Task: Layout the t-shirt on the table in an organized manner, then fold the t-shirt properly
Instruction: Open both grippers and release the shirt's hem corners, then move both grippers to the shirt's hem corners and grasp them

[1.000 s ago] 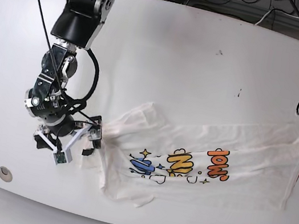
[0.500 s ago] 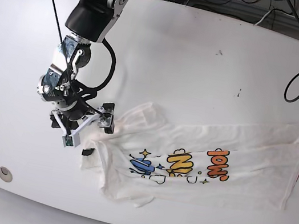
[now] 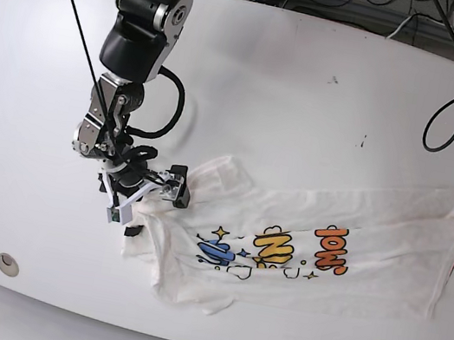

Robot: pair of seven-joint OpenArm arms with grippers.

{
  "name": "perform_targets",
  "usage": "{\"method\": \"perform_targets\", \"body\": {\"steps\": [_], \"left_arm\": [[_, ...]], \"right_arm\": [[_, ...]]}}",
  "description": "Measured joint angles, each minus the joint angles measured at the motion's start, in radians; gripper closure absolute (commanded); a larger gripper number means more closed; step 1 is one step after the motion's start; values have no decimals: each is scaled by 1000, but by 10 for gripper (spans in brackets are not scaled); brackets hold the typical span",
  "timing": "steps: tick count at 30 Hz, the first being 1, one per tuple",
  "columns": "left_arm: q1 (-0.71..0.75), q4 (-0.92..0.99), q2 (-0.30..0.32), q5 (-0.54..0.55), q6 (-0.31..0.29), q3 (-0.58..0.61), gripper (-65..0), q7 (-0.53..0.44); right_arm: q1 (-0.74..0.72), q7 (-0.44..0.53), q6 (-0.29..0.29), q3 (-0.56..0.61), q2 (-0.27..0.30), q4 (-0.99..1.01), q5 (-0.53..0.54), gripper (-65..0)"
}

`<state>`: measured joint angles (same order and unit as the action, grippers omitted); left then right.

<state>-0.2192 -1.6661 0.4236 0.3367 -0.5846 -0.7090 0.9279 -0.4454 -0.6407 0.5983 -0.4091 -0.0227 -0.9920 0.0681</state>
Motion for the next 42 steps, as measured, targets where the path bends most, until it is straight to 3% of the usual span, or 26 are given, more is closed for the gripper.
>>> {"method": "perform_targets", "body": {"steps": [5, 14, 22, 25, 27, 30, 34, 37, 42], "left_arm": [[0, 0, 0, 0, 0, 0, -499, 0], [0, 0, 1, -3, 0, 0, -499, 0], [0, 0, 1, -3, 0, 0, -499, 0], [0, 0, 1, -3, 0, 0, -499, 0], [0, 0, 1, -3, 0, 0, -499, 0], [1, 2, 1, -3, 0, 0, -499, 0], [11, 10, 1, -3, 0, 0, -499, -1], [15, 41, 0, -3, 0, 0, -499, -1], [11, 150, -2, -1, 0, -16, -499, -1]], "right_arm": [[-50, 28, 0, -1, 5, 97, -2, -650], [-89, 228, 11, 0, 7, 282, 23, -650], [-93, 247, 11, 0, 9, 299, 31, -648], [-87, 247, 11, 0, 9, 298, 30, -423], [-81, 241, 10, 0, 9, 294, 29, -217], [-59, 222, 3, 0, 9, 270, 18, 0], [-22, 200, 5, 2, 9, 218, 26, -32], [-3, 117, 12, 3, 10, 147, 26, 0], [55, -8, 3, 5, 11, -33, 8, -2]]}}
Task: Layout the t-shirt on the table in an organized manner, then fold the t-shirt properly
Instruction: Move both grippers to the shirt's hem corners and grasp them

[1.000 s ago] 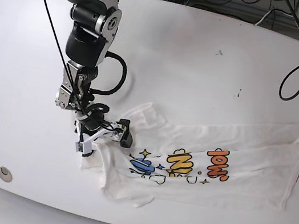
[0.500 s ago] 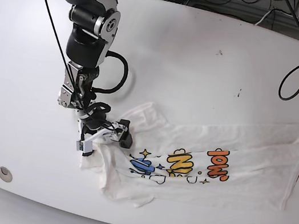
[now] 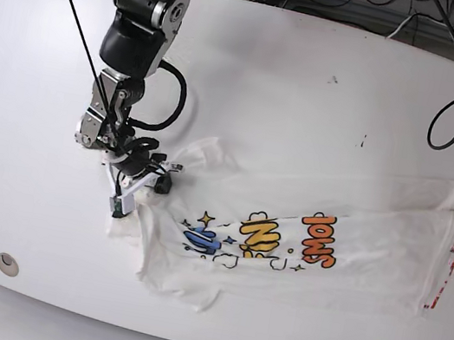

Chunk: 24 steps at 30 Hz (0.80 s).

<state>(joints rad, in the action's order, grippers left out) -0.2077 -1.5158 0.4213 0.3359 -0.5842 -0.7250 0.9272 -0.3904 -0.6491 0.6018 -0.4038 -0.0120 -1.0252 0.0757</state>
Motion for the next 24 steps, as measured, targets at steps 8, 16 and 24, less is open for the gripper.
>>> {"method": "perform_targets", "body": {"steps": [8, 16, 24], "left_arm": [[5, 177, 3, 68, 7, -42, -499, 4], [15, 282, -4, 191, 7, -38, -499, 145], [84, 279, -32, 257, 7, 39, -499, 151]], "right_arm": [[100, -202, -2, -3, 6, -299, -12, -3], [151, -285, 4, 0, 6, -485, -1, -3], [164, -311, 4, 0, 4, -492, 0, -3]]}}
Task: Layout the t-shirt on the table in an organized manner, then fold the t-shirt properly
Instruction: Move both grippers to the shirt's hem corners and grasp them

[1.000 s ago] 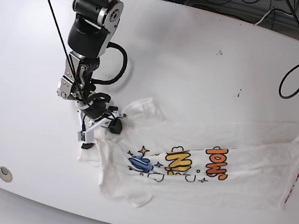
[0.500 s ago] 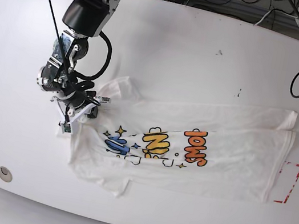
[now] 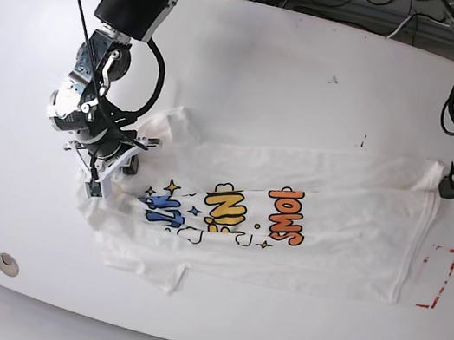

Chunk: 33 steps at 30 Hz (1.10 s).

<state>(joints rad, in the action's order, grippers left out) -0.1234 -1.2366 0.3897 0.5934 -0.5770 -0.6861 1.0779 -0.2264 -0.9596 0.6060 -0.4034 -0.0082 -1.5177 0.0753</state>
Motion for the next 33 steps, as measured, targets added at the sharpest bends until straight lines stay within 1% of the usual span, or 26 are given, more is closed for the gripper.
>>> {"method": "perform_targets", "body": {"steps": [2, 5, 14, 21, 22, 29, 31, 33], "left_arm": [[14, 1, -2, 9, -1, 45, -499, 0], [23, 2, -3, 14, -4, 82, -499, -2], [26, 5, -11, 8, 1, 87, -499, -5], [20, 26, -45, -89, -1, 121, -499, -17], [20, 27, -50, -89, -3, 122, -499, -31], [9, 34, -75, -106, 0, 121, -494, -46], [10, 34, -80, -107, 0, 121, -451, -51], [10, 34, -82, -114, 0, 121, -381, -54]], "right_arm": [[-1, 1, 0, -1, 1, -1, 0, -3], [0, 0, 0, 0, 0, -14, 0, -3], [2, -4, 0, 2, 0, -45, 0, -3], [10, -3, 0, 1, 0, -86, 0, -3], [14, -4, 0, 1, -1, -95, 0, -3], [23, -7, 3, 1, -3, -125, 0, -3], [22, -6, 4, 2, -3, -126, 0, -3], [22, -8, 4, 2, -3, -126, 0, -3]]}}
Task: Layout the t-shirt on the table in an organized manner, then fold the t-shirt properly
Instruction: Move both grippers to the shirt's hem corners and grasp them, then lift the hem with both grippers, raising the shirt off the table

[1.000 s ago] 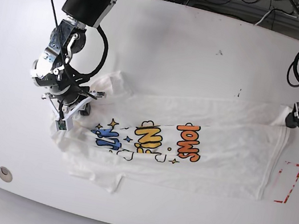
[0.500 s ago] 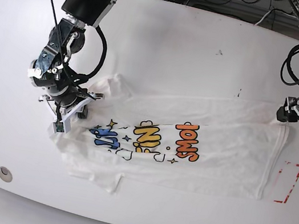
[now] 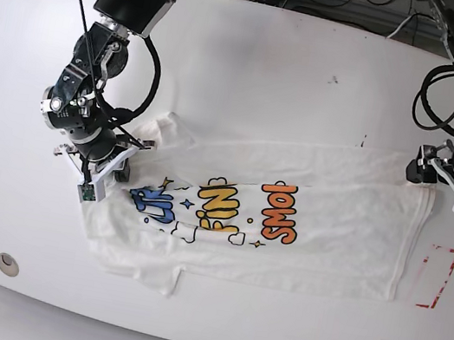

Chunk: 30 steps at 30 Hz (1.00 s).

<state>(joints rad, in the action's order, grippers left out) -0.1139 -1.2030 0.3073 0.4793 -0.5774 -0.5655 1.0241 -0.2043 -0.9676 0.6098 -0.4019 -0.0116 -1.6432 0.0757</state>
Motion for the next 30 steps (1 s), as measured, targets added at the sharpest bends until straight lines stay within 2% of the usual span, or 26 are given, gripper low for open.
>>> {"method": "perform_targets", "body": {"steps": [5, 8, 10, 17, 22, 30], "left_arm": [[-3, 0, -23, -47, 0, -2, -140, -8], [-3, -1, -38, -64, 0, -2, -43, -14], [-4, -1, -47, -69, 0, -1, 0, -15], [-5, -8, -54, -68, -1, -1, -1, -14], [11, -101, -64, -68, 1, 3, -1, 60], [3, -385, -61, 101, 0, 11, 0, 60]], "right_arm": [[2, -33, 0, -3, 0, 0, 0, -3], [2, -32, 0, -3, 0, 0, 0, -3], [2, -32, 0, -3, 0, -4, 0, -3], [2, -37, 0, -3, 0, -48, 0, -3], [2, -68, 0, -4, 0, -127, 0, -3], [-16, -93, 0, -5, 4, -267, 0, -3]]}}
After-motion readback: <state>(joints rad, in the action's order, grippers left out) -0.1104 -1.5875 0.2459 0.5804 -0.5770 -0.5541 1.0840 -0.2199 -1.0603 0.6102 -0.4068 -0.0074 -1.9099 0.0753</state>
